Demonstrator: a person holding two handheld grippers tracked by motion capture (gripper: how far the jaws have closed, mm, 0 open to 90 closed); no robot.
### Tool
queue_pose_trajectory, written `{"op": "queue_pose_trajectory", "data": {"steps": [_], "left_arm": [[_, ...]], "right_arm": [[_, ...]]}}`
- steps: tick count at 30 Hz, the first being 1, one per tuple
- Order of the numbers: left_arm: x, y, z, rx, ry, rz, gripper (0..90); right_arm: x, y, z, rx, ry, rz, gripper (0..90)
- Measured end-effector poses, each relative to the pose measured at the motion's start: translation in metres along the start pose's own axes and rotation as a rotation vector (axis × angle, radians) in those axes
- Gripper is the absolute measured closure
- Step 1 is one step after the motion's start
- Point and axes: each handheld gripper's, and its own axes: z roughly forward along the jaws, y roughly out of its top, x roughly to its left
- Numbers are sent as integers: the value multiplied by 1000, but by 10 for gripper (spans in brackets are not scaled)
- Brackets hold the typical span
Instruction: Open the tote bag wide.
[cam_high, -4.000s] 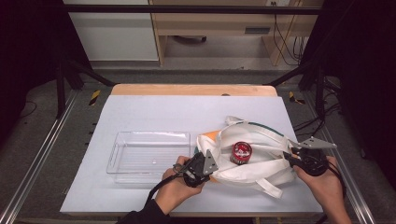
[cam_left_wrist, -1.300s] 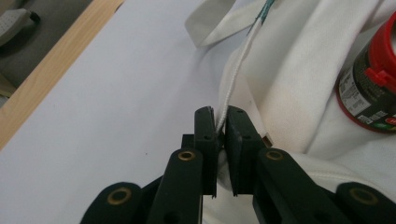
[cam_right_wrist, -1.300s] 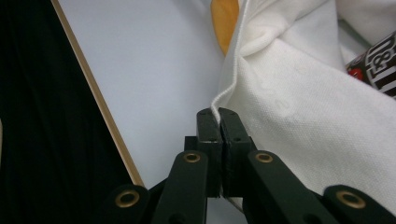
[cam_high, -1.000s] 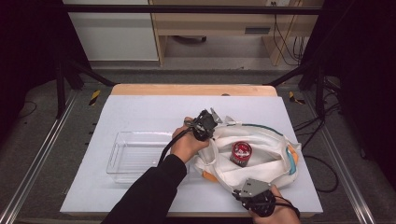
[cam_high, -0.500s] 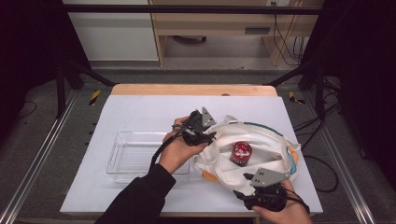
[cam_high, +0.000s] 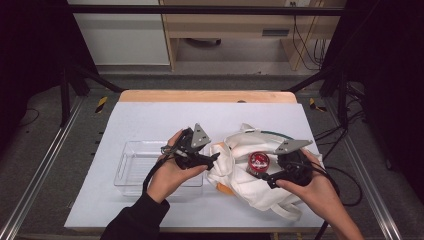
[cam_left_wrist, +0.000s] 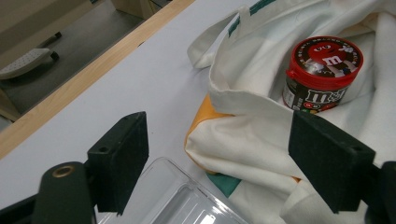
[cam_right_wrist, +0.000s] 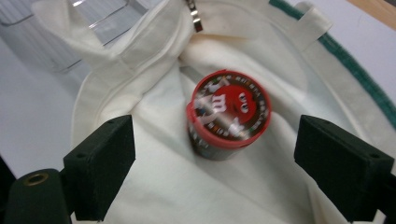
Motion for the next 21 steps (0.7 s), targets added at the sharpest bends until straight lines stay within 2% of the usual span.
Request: {"op": "queue_pose_trajectory", "data": {"steps": [2,4,6,8,11,14,21], "left_arm": [[0,-4,-2,0,-4,-7,176],[1,-9,-4,-6,-3,-11,168],[2,-13,-7,-16,-2,-26,161],[3,-17,-10,-26,-3,-39,154],[6,-21,-13,-11,0,-36,131],[8,-25,-17,-25,10,-52,114],[9,-36,-22,-18,16,-54,102]], "right_arm": [[-5,7,2,19,-3,3,113],[-10,13,4,37,-1,-21,104],[-15,18,5,50,-8,-22,105],[-20,22,7,63,10,-37,102],[-26,27,11,81,15,-48,100],[-28,34,18,103,7,-55,107],[-26,37,30,131,0,-71,119]]}}
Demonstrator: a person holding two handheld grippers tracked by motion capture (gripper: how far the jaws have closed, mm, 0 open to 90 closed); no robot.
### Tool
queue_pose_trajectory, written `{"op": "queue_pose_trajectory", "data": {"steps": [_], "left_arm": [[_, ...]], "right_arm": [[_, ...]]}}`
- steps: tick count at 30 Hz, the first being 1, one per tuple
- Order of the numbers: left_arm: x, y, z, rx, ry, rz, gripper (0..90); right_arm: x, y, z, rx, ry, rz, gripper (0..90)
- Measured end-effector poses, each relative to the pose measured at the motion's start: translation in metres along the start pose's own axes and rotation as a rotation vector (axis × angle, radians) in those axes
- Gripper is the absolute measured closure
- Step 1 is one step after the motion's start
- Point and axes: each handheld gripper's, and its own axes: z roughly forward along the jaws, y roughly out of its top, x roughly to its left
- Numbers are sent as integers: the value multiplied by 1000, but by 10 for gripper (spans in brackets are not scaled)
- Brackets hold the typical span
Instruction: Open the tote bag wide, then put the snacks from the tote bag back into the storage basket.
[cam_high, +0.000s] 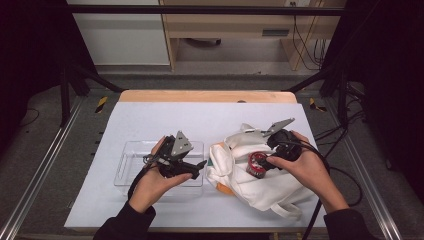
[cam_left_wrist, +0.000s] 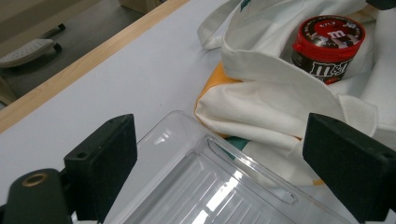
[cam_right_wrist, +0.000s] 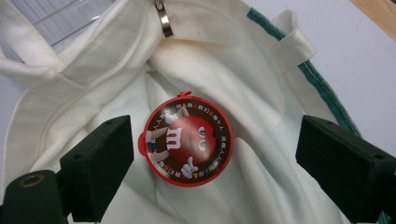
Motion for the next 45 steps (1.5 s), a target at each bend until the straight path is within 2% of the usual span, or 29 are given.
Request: {"op": "queue_pose_trajectory", "data": {"steps": [4,8,12,24,26,28,30,37,41,45], "left_arm": [[4,-7,-2,14,13,-13,102],[7,-10,-7,1,7,-54,99],[10,-13,-15,-4,42,-46,92],[27,-22,-27,-8,72,-76,76],[28,-22,-30,-5,77,-74,76],[30,-22,-32,-8,80,-79,76],[32,-23,-34,-11,87,-84,76],[36,-25,-35,-3,96,-88,78],[36,-25,-36,-4,93,-87,79],[38,-26,-36,-1,96,-94,79]], "right_arm": [[1,-4,2,8,1,-5,120],[2,-8,1,-3,2,14,132],[5,-12,3,8,11,4,129],[6,-13,4,53,28,-15,141],[6,-12,4,69,29,-34,156],[7,-12,4,63,18,-48,180],[6,-12,5,63,27,-59,182],[10,-11,15,80,63,-83,183],[14,-8,24,95,65,-98,181],[13,-4,32,117,64,-75,178]]}}
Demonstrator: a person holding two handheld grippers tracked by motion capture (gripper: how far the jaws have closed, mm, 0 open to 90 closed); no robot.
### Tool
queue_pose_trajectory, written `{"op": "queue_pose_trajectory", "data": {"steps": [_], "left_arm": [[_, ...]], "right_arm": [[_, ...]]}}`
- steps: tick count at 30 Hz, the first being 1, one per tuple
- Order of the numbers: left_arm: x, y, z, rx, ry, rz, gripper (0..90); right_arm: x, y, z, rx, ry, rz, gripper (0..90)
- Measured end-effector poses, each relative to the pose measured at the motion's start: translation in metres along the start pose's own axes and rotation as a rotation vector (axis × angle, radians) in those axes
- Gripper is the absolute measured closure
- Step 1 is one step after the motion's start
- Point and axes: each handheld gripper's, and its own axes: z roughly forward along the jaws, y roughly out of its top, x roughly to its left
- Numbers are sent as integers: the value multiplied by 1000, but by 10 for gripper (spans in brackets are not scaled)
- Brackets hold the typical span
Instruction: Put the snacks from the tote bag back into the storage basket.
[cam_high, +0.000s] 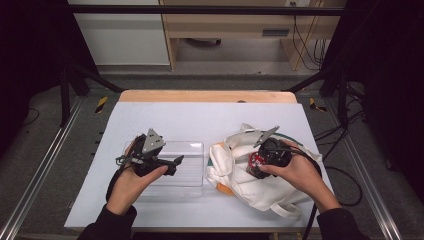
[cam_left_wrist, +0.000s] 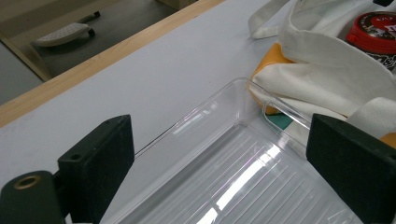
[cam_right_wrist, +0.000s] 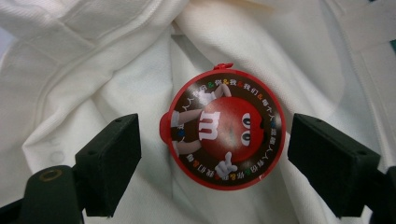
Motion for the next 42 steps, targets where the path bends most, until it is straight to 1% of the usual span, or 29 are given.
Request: {"op": "queue_pose_trajectory", "data": {"steps": [2,7,11,14,17,20,21,23,25,27,29,31,33,34,36,38,40,42], "left_arm": [[1,0,-1,-1,0,1,79],[0,1,-2,-3,-3,6,80],[-1,0,-1,-1,-5,4,81],[-1,0,0,5,-7,9,81],[-1,0,0,3,-6,6,81],[0,0,0,1,-3,4,81],[0,0,-1,3,-2,4,81],[1,-1,0,4,0,0,81],[2,-2,0,3,3,-5,81],[4,-2,-1,4,7,-7,81],[5,-3,-1,3,11,-14,81],[7,-3,-2,4,11,-14,80],[9,-4,-1,4,13,-21,80],[10,-5,-1,7,14,-18,80],[13,-7,-1,10,18,-28,79],[17,-8,-2,12,28,-36,78],[20,-9,-4,9,38,-46,78],[22,-9,-5,5,44,-52,77]], "right_arm": [[-3,2,3,12,-8,19,171],[-6,4,13,43,5,46,163],[-7,4,20,76,4,49,160],[-8,3,23,69,20,69,167],[-7,2,27,73,24,65,178],[-5,3,29,71,19,69,192],[-5,3,30,68,19,58,198],[-5,4,30,72,11,59,231],[-4,4,30,71,3,67,236],[-3,5,29,76,-3,61,238],[-3,5,29,78,-9,53,240],[-1,5,24,66,-13,54,240],[0,6,17,43,-24,49,240],[0,6,13,34,-29,50,240],[1,7,6,15,-31,49,240],[4,8,-2,7,-38,46,241],[7,10,-9,-5,-48,26,240],[8,11,-15,-17,-51,18,240]]}}
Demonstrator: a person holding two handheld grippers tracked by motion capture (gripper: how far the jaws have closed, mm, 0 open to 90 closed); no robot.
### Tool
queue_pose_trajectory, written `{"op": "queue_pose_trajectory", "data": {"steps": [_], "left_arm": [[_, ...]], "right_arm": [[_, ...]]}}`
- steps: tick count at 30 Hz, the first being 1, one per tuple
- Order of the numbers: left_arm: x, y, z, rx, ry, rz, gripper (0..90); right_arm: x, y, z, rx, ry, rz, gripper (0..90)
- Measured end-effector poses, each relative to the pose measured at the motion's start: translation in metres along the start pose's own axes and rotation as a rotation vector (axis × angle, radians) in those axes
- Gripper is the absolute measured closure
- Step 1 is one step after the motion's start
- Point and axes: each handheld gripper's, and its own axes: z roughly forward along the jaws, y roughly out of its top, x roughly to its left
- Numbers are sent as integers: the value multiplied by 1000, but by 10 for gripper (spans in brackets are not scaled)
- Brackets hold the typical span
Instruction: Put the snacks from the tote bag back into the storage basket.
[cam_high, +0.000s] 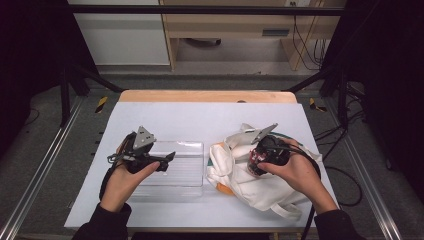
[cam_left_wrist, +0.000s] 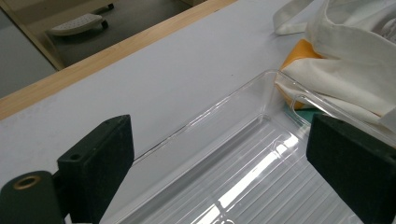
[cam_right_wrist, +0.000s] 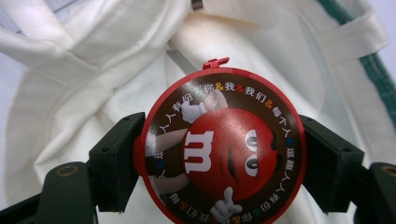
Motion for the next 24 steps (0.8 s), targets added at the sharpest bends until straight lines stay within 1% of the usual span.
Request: {"op": "queue_pose_trajectory", "data": {"steps": [6,7,8,9,12,15,19,22,24], "left_arm": [[9,-2,-3,-4,16,-24,75],[11,-3,-4,-10,19,-35,75],[12,-3,-4,-9,21,-36,74],[13,-3,-5,-16,25,-49,73],[16,-4,-6,-18,30,-49,71],[21,-6,-8,-17,36,-61,70],[26,-7,-10,-21,46,-72,69],[30,-9,-11,-19,51,-84,67],[32,-10,-11,-17,53,-85,66]], "right_arm": [[3,3,-13,-16,-9,-21,241],[3,4,-15,-17,-7,-16,241],[3,5,-17,-20,-2,-22,241],[4,6,-19,-24,-2,-21,241],[5,10,-24,-31,-7,-31,241],[5,15,-31,-41,-5,-30,241],[8,20,-39,-56,-7,-46,241],[9,25,-43,-66,3,-51,241],[9,29,-45,-66,10,-53,241]]}}
